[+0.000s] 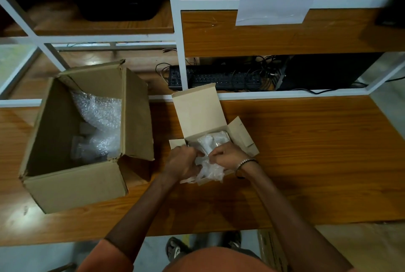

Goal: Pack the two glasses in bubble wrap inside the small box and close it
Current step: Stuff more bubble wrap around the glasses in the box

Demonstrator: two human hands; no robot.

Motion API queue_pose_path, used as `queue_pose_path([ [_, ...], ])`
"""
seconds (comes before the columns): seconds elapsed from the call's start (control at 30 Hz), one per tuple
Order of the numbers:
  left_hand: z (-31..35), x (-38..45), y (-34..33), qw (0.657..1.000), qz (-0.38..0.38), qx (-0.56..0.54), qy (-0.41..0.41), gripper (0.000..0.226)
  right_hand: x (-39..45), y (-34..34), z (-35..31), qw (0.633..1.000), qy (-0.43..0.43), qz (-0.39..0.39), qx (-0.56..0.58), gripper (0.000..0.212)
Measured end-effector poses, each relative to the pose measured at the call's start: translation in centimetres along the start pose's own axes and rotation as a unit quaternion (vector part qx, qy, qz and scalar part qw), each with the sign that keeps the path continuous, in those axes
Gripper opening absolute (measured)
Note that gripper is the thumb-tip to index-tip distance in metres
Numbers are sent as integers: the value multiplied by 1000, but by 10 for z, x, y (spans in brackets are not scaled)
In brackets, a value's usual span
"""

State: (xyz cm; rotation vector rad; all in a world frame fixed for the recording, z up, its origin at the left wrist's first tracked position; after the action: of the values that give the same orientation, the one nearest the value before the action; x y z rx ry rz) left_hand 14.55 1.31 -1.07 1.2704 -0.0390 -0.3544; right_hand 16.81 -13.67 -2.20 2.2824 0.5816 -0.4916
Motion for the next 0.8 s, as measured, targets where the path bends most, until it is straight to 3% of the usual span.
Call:
queue_pose_path([
  [0.1,-5,3,3,1000,-3,-30,2,41,-7,5,5,992,-1,-108,69,41],
  [0.2,-6,6,8,999,-5,-49,-4,31,-9,6,11,990,39,-132,32,64],
  [0.33,-9,9,8,999,-17,-47,1,27,-6,-3,12,994,54,-50,82,63],
  [0.5,-16,11,8,994,-25,-103,20,50,5,-7,3,994,89,46,51,50],
  [0.57,-15,12,9,994,-38,-100,15,41,8,-8,3,993,97,57,27,49],
  [0.63,-14,14,5,994,-67,-88,4,32,9,-9,3,991,112,69,-22,51],
  [0.8,-21,16,-9,978,-173,-116,3,49,10,-12,12,988,92,95,-74,58],
])
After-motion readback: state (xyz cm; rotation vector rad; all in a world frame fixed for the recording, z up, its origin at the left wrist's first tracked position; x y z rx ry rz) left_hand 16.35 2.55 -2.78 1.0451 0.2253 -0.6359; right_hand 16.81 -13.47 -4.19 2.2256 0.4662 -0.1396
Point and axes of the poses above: each hand's wrist, its own x-axis towards the middle knuckle, its own y-axis out of the back of the hand, z = x × y, the point moved 7 cm from there along x, towards the middle knuckle, and after that the axes turned 1 degree about -x, right-handed, at the moved point
